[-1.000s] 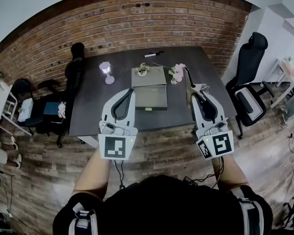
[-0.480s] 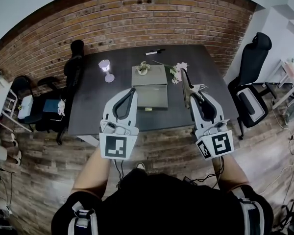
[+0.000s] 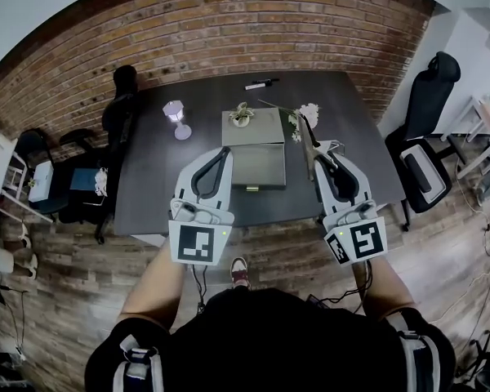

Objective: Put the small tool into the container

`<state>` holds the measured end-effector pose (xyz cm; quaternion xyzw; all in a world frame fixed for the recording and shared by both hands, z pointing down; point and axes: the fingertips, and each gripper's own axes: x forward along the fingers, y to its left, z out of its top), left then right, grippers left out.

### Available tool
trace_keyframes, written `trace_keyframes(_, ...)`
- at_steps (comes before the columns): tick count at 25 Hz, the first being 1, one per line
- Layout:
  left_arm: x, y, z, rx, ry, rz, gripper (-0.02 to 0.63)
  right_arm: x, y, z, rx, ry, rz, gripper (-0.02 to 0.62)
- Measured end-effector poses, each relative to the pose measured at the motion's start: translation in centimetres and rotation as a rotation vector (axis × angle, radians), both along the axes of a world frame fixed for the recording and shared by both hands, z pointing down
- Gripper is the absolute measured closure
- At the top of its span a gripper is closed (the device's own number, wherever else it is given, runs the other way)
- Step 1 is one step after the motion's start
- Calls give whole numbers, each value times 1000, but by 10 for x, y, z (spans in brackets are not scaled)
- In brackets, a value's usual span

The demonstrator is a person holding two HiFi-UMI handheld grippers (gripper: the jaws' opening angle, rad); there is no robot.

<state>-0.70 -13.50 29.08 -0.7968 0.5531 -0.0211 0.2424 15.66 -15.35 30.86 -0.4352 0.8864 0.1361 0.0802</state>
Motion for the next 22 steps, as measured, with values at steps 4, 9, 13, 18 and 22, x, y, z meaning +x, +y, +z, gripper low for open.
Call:
trace_keyframes(4, -13, -29, 2, 0, 21, 20, 597, -13, -28, 6, -18, 3, 18, 511)
trace_keyframes(9, -30, -65, 2, -6, 45, 35, 597, -30, -62, 8, -26, 8, 48, 511)
trace_keyframes(13, -39, -88, 6, -22, 51, 59, 597, -40, -83, 14, -58, 10, 57, 511)
trace_keyframes(18, -53, -114, 3, -13, 51, 85, 597, -56, -103, 14, -67, 8, 63, 511)
trace_keyframes(22, -64, -128, 9, -25, 44, 105, 597, -67, -116, 16, -66, 20, 82, 511)
